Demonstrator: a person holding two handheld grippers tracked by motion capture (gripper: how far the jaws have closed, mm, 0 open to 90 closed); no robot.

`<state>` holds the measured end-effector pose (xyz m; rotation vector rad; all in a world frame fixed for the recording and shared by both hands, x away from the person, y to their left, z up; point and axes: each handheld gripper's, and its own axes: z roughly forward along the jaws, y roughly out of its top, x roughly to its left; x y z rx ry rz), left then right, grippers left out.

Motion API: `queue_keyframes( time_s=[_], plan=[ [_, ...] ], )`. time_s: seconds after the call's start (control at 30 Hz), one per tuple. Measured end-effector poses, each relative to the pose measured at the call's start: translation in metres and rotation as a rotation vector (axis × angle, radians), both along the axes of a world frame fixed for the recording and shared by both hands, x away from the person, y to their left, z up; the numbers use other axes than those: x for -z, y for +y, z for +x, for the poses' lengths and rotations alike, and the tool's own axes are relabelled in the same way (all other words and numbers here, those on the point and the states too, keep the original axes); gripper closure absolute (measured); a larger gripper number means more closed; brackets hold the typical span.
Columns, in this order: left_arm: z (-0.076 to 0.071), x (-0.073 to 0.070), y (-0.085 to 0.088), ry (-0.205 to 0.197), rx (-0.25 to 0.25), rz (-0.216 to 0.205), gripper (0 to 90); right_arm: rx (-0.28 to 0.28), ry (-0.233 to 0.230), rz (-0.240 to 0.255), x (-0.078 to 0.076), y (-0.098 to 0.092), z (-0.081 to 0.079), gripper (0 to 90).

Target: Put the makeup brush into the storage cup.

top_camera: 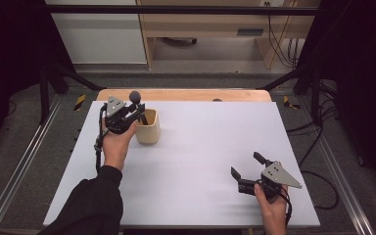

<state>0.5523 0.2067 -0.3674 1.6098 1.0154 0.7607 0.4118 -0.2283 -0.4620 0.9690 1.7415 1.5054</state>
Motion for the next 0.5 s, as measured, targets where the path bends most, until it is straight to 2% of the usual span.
queue_keyframes(
  time_s=[0.5],
  plan=[
    [0.0012, 0.0087, -0.0001, 0.027, -0.003, 0.015, 70.3, 0.0, 0.003, -0.003, 0.0008, -0.001, 0.0009, 3.9]
  ],
)
